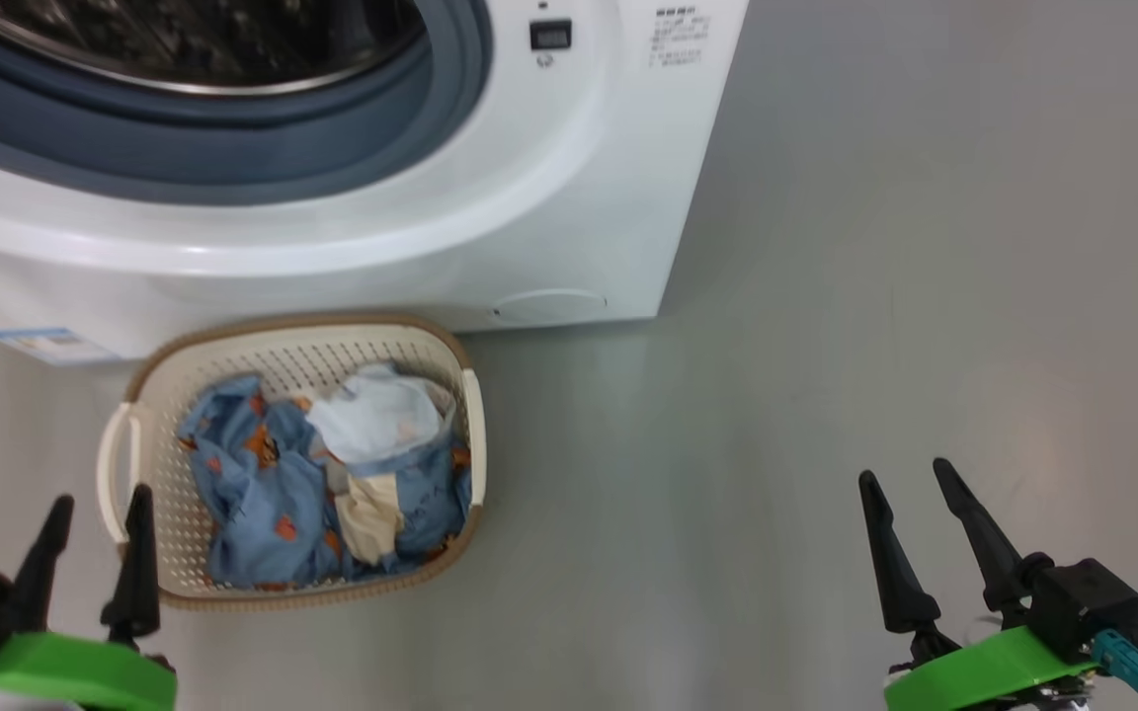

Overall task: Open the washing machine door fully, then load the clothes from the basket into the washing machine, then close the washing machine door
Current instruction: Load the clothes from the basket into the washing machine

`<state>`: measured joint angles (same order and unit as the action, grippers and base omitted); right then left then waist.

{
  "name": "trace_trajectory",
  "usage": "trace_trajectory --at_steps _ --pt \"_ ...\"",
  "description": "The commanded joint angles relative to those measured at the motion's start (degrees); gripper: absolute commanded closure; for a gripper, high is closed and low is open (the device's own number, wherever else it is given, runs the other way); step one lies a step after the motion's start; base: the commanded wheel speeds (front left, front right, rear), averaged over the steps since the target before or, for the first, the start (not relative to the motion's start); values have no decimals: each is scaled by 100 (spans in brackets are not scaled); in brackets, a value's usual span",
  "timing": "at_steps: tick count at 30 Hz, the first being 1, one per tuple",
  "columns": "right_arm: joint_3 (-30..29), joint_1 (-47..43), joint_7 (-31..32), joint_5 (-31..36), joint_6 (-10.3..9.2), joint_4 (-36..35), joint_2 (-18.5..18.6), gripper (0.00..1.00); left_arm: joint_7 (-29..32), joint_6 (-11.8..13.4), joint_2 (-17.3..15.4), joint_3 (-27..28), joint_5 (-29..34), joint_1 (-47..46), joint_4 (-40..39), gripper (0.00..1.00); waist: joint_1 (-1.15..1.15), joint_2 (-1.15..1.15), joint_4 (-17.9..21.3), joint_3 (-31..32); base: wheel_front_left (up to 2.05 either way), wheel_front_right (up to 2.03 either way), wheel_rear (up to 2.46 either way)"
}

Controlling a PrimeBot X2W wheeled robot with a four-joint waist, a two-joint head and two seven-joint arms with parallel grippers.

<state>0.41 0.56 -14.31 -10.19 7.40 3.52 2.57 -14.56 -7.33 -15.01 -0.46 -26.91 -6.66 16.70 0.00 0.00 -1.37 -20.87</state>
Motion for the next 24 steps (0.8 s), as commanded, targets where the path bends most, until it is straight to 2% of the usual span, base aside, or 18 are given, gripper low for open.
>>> trace_trajectory --at_steps 1,14,24 --pt "172 115 -69 54 9 -161 31 0 -44 -15 -270 149 -35 -216 -14 0 0 0 69 -286 0 0 0" --pt "364 484 -69 10 9 -418 31 0 -44 -15 -1012 -520 -627 -1565 769 0 0 0 393 -1532 0 0 0" --pt "487 669 -69 -76 9 -478 31 0 -44 -15 -1170 -904 -826 -2092 986 0 0 0 533 -1958 0 0 0"
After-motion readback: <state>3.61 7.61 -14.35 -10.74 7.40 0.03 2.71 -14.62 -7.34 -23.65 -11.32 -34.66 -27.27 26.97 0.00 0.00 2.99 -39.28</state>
